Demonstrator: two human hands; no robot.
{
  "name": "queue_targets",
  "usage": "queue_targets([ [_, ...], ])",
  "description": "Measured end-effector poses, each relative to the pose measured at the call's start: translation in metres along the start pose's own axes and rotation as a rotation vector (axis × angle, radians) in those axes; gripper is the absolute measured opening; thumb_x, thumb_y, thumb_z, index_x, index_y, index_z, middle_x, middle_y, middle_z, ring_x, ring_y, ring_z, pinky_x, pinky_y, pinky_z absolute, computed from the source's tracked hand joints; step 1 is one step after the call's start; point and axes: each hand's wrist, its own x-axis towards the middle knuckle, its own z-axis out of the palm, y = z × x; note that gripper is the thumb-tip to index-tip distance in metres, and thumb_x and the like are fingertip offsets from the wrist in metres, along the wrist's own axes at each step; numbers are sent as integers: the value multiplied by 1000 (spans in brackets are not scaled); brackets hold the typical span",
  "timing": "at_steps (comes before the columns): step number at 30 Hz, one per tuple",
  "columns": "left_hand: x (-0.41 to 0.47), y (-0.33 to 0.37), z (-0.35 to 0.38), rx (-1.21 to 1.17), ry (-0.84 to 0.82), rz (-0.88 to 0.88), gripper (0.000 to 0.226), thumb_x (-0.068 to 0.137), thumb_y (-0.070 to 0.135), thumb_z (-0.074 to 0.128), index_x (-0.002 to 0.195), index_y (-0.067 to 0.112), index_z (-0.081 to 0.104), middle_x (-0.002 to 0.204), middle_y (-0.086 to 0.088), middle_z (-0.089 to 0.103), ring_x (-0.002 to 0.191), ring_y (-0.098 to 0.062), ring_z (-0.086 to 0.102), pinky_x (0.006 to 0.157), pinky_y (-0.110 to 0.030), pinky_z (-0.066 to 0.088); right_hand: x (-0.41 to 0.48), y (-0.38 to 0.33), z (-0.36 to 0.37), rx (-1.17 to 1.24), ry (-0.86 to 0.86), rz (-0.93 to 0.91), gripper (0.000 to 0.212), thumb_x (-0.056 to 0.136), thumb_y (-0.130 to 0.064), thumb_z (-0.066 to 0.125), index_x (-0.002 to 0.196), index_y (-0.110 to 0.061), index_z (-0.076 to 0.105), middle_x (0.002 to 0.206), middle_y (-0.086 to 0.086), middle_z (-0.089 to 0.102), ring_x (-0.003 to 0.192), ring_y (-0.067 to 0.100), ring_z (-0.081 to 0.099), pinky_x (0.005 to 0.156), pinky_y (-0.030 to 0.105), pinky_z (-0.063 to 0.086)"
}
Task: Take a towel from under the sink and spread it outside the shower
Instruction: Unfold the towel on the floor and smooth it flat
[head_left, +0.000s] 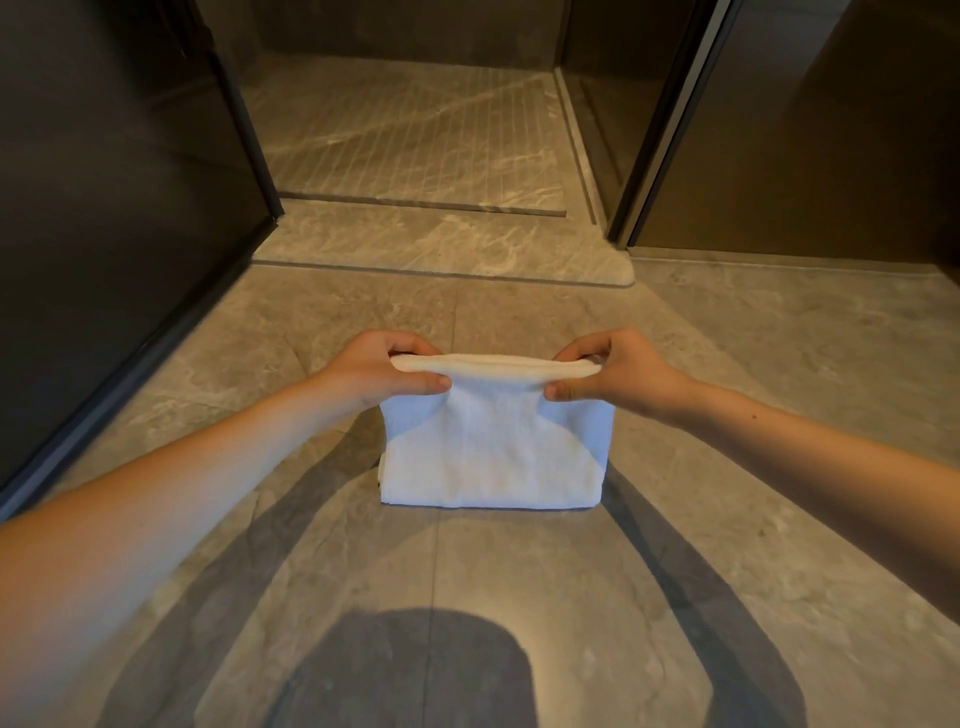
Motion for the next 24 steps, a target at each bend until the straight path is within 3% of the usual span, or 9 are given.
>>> queue_targets([
  [6, -43, 14, -1, 85, -52, 112, 25, 69, 16, 86, 91, 19, 74, 84, 11, 69, 74, 7, 62, 60, -5, 43, -46, -10, 7, 24, 46, -36, 20, 66, -10, 88, 82, -15, 76, 83, -11, 71, 74, -9, 62, 64, 4, 44],
  [12, -85, 14, 5, 166, -132, 153, 25, 67, 18, 87, 89, 22, 74, 85, 12, 70, 77, 2, 63, 64, -6, 43, -84, -18, 25, -27, 84, -34, 23, 63, -6, 87, 81, -12, 74, 79, -10, 68, 68, -8, 57, 61, 6, 41],
  [16, -107, 6, 10, 191, -185, 154, 25, 67, 17, 88, 86, 24, 73, 85, 21, 70, 77, 3, 63, 63, -5, 42, -108, -20, 37, -81, 76, -26, 23, 64, -8, 86, 83, -13, 74, 84, -3, 71, 74, 3, 58, 64, 11, 43],
  [20, -126, -5, 20, 158, -229, 133, 27, 65, 16, 89, 82, 28, 72, 85, 16, 70, 76, -2, 63, 62, -8, 43, -131, -17, 47, -63, 51, 2, 24, 65, -6, 85, 86, -10, 74, 88, -1, 71, 85, 15, 64, 76, 31, 49],
  [24, -143, -16, 33, 73, -267, 97, 29, 56, 35, 86, 81, 32, 72, 85, 13, 70, 79, -6, 64, 66, -12, 45, -151, -5, 62, -56, 34, 23, 24, 65, -7, 84, 87, -14, 74, 88, -3, 71, 85, 13, 64, 75, 31, 52],
])
